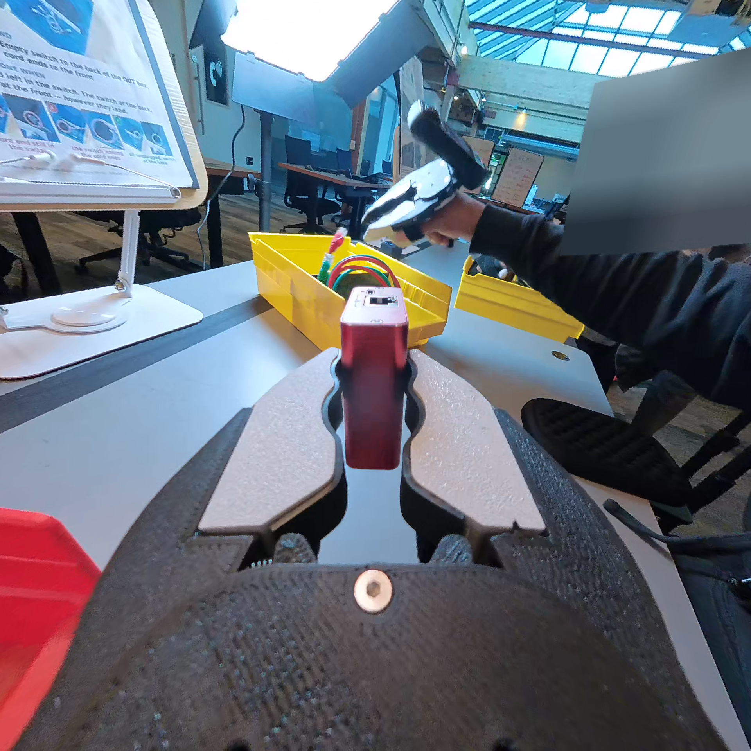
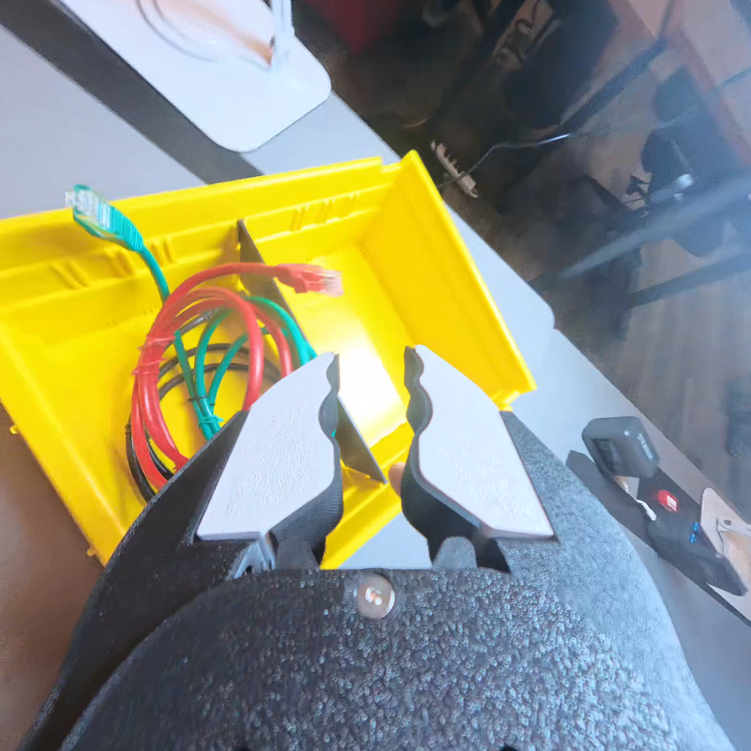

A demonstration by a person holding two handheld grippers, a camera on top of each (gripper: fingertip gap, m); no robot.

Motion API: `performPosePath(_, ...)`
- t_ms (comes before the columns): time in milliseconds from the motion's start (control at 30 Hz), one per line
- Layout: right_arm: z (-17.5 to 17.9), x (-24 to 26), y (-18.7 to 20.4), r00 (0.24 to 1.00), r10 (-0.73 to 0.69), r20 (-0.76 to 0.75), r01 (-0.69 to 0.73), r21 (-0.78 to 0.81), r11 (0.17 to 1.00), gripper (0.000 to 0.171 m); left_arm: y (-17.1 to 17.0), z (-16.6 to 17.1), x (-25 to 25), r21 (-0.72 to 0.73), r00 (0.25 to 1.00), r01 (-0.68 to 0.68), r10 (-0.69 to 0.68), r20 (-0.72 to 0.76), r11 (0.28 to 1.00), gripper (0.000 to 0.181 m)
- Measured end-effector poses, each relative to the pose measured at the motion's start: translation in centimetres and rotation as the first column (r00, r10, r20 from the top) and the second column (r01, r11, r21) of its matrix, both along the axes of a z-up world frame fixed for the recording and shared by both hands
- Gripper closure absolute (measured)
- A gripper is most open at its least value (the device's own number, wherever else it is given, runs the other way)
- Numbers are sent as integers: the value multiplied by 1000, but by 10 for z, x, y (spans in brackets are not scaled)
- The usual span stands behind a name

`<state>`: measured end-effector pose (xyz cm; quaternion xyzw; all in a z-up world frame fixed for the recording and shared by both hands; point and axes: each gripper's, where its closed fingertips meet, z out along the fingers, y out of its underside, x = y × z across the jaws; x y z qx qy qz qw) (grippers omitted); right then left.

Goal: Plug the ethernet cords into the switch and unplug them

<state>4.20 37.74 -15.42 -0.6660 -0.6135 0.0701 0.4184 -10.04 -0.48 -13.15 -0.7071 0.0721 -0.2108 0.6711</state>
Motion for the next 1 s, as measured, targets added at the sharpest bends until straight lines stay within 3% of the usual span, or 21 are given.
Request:
performPosePath(133,55,-10,-30,983,88,-162,-84,26,996,131,1,-3,9,-16,999,33,-33,1,999,155)
performPosePath(233,80,-35,-116,911,329,-248,-325,58,944,121,4,-6,15,-56,998,56,-54,45,997,155)
performPosePath(367,65,-58,-247,795,583,-166,-555,190,810,107,10,-10,23,-105,991,48,-35,128,993,155)
performPosePath(467,34,-72,-326,743,666,-61,-630,271,728,98,15,-13,32,-134,977,64,-35,210,989,155)
performPosePath(533,17,-84,-359,730,684,-2,-647,320,692,94,19,-16,39,-150,969,77,-39,243,986,155)
performPosePath(667,-16,-108,-369,759,629,169,-638,384,667,91,23,-22,45,-182,961,77,-24,275,980,155)
performPosePath(767,-22,-118,-364,747,618,245,-656,423,625,96,23,-29,37,-209,957,51,13,291,977,155)
performPosePath(900,-14,-118,-365,688,671,276,-724,328,607,97,18,-18,36,-154,921,127,-59,385,980,152)
performPosePath(1000,12,-116,-338,702,657,274,-712,271,648,97,14,-11,23,-114,931,87,-40,364,990,143)
